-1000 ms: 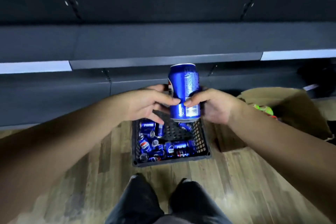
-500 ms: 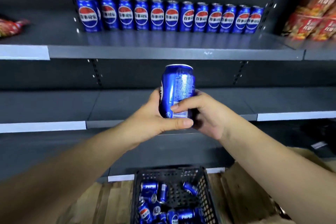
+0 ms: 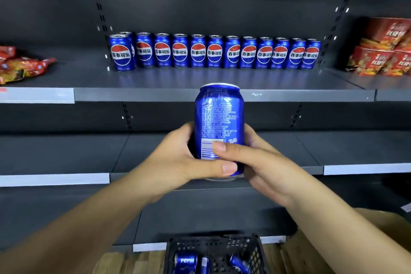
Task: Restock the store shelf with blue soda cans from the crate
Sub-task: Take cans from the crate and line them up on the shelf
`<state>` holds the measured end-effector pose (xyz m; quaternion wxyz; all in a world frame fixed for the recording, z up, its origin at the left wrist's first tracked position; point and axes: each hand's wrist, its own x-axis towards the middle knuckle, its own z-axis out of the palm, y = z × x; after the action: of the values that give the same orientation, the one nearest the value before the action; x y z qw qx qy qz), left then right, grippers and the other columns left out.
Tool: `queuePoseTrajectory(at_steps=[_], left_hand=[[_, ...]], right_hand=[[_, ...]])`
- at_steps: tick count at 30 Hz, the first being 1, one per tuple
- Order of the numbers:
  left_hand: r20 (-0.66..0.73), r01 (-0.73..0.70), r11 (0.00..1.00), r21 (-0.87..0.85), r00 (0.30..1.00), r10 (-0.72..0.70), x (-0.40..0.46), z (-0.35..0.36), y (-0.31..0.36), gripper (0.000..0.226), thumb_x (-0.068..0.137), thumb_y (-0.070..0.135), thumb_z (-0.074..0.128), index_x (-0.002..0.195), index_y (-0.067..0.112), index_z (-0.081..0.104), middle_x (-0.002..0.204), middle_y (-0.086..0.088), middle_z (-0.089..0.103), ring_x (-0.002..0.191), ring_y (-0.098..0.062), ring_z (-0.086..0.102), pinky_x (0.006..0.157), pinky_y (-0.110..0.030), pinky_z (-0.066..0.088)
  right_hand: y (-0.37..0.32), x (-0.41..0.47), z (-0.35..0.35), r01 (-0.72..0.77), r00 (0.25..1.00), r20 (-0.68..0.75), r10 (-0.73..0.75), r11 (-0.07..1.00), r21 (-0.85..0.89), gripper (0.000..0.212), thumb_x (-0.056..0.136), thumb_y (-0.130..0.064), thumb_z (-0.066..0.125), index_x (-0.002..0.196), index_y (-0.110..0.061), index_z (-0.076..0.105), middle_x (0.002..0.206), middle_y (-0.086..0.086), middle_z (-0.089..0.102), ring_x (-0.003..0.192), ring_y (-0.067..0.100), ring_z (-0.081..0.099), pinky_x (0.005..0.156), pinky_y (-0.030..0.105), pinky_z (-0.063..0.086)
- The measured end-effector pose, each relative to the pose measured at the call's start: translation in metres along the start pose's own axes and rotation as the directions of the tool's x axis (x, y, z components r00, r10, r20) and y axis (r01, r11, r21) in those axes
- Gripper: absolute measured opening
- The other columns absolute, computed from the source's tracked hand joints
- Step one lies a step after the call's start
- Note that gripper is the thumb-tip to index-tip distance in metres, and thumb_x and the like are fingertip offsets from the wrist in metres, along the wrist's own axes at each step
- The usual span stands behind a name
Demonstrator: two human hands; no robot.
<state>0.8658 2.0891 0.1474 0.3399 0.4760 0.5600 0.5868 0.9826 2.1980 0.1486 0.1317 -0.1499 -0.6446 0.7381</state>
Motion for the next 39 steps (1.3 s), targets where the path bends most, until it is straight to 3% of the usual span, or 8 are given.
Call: queuePoseTrajectory(at_steps=[5, 11, 18, 22, 27, 32, 37, 39], left_hand=[[0.012, -0.038, 0.998, 0.052, 0.999, 0.037, 0.004, 0.004, 0.003, 0.06, 0.061, 0.007, 0.076, 0.112, 0.024, 0.049, 0.096, 0.013, 0.07, 0.087, 0.001, 0.065, 0.071, -0.013, 0.05], [-0.096, -0.034, 0.995, 0.095, 0.994, 0.043, 0.008, 0.011, 0.0, 0.063, 0.062, 0.022, 0.071, 0.116, 0.029, 0.039, 0.104, 0.012, 0.061, 0.086, 0.009, 0.062, 0.07, -0.01, 0.048], [-0.182, -0.037, 0.962, 0.27, 0.979, 0.088, 0.01, 0.012, 0.001, 0.053, 0.06, 0.041, 0.077, 0.105, 0.04, 0.048, 0.104, 0.014, 0.064, 0.091, 0.006, 0.061, 0.076, -0.01, 0.047], [-0.125, 0.014, 0.956, 0.292, 0.992, 0.024, 0.003, 0.004, 0.0, 0.054, 0.055, 0.045, 0.078, 0.103, 0.029, 0.059, 0.097, 0.008, 0.071, 0.091, -0.009, 0.067, 0.085, -0.029, 0.054], [-0.12, 0.032, 0.989, 0.145, 0.993, -0.014, -0.003, -0.003, 0.004, 0.047, 0.054, 0.021, 0.08, 0.098, 0.019, 0.065, 0.091, 0.007, 0.073, 0.082, -0.003, 0.068, 0.069, -0.015, 0.051], [-0.029, 0.049, 0.999, 0.022, 0.998, -0.049, -0.008, -0.007, 0.007, 0.044, 0.055, 0.007, 0.077, 0.097, 0.011, 0.067, 0.089, 0.001, 0.074, 0.079, -0.006, 0.068, 0.065, -0.015, 0.051], [0.109, 0.063, 0.984, 0.168, 0.991, -0.082, -0.011, -0.004, 0.002, 0.068, 0.053, 0.034, 0.078, 0.116, 0.029, 0.053, 0.114, 0.009, 0.066, 0.105, -0.003, 0.062, 0.083, -0.017, 0.05], [0.134, 0.072, 0.969, 0.234, 0.985, -0.106, -0.012, 0.001, 0.003, 0.074, 0.05, 0.041, 0.077, 0.114, 0.053, 0.042, 0.128, 0.011, 0.051, 0.109, 0.006, 0.057, 0.084, -0.014, 0.048]], right_hand=[[-0.001, 0.006, 0.0, 0.04, 0.994, 0.09, -0.055, 0.986, 0.163, 0.061, 0.055, -0.022, 0.074, 0.112, -0.01, 0.061, 0.097, 0.008, 0.071, 0.085, 0.019, 0.068, 0.072, 0.027, 0.055], [-0.004, 0.018, 0.006, 0.085, 0.995, -0.054, -0.079, 0.989, 0.125, 0.048, 0.048, -0.013, 0.074, 0.096, -0.013, 0.067, 0.082, 0.006, 0.069, 0.071, 0.018, 0.065, 0.06, 0.025, 0.053], [-0.016, 0.02, 0.012, 0.09, 0.981, -0.174, -0.08, 0.995, 0.048, 0.042, 0.064, -0.001, 0.078, 0.102, -0.009, 0.063, 0.081, 0.004, 0.071, 0.072, 0.017, 0.067, 0.067, 0.026, 0.055], [-0.013, 0.012, 0.012, 0.056, 0.982, -0.182, -0.06, 0.998, -0.028, 0.036, 0.07, 0.0, 0.076, 0.099, -0.013, 0.059, 0.077, 0.0, 0.071, 0.063, 0.01, 0.066, 0.054, 0.019, 0.051], [-0.009, 0.004, 0.005, 0.017, 0.997, -0.072, -0.019, 0.999, -0.031, 0.064, 0.062, -0.02, 0.076, 0.121, -0.013, 0.054, 0.103, 0.003, 0.072, 0.09, 0.016, 0.068, 0.08, 0.029, 0.052], [-0.007, -0.004, -0.001, -0.023, 0.995, 0.1, 0.017, 0.997, 0.068, 0.065, 0.054, -0.014, 0.073, 0.117, -0.01, 0.056, 0.096, 0.004, 0.072, 0.084, 0.015, 0.068, 0.075, 0.023, 0.054], [-0.002, -0.005, -0.001, -0.066, 0.996, 0.058, 0.063, 0.997, 0.045, 0.08, 0.045, -0.015, 0.075, 0.121, -0.008, 0.052, 0.094, 0.006, 0.071, 0.081, 0.019, 0.068, 0.066, 0.028, 0.054], [-0.002, -0.005, 0.003, -0.085, 0.996, 0.025, 0.084, 0.996, 0.026, 0.074, 0.05, -0.011, 0.073, 0.121, -0.011, 0.052, 0.093, 0.004, 0.071, 0.077, 0.018, 0.068, 0.063, 0.028, 0.054]])
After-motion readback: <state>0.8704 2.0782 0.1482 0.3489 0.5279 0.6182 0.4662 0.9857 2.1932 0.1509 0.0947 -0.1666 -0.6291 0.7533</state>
